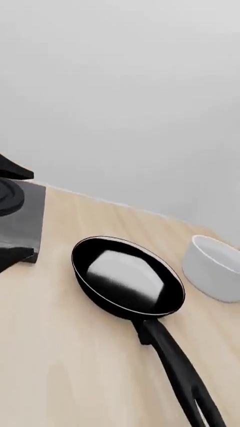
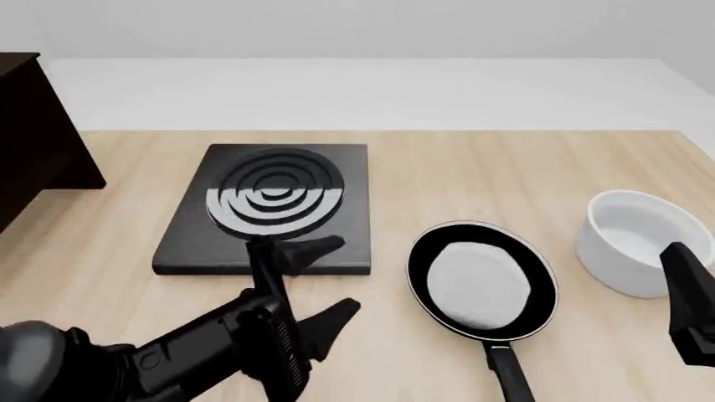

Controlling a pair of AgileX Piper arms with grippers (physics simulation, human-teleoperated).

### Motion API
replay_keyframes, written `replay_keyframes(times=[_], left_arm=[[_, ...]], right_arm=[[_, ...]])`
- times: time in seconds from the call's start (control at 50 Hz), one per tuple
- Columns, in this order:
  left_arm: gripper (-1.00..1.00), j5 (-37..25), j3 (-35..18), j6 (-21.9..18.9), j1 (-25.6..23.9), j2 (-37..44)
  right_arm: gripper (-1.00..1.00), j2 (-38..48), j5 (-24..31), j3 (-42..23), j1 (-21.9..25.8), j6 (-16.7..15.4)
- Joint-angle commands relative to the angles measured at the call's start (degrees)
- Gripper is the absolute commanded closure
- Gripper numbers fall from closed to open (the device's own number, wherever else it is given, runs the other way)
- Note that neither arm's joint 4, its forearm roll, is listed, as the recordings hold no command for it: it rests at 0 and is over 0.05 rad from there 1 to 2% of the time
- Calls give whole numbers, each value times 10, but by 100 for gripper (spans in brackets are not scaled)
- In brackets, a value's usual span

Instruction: Put the frying pan under the cabinet shelf.

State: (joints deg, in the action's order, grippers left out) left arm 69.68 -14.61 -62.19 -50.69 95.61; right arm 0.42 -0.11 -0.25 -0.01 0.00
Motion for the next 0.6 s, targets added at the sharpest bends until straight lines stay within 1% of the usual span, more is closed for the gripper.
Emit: replay_keyframes(times=[0.02,0.1,0.3,0.6], left_arm=[[-100,2,-19,-41,-53,59],[-100,2,-25,-47,-66,80],[-100,2,-42,-55,-78,111],[-100,2,-68,-47,-91,154]], right_arm=[[-100,0,0,0,0,0],[-100,0,0,0,0,0],[-100,0,0,0,0,0],[-100,0,0,0,0,0]])
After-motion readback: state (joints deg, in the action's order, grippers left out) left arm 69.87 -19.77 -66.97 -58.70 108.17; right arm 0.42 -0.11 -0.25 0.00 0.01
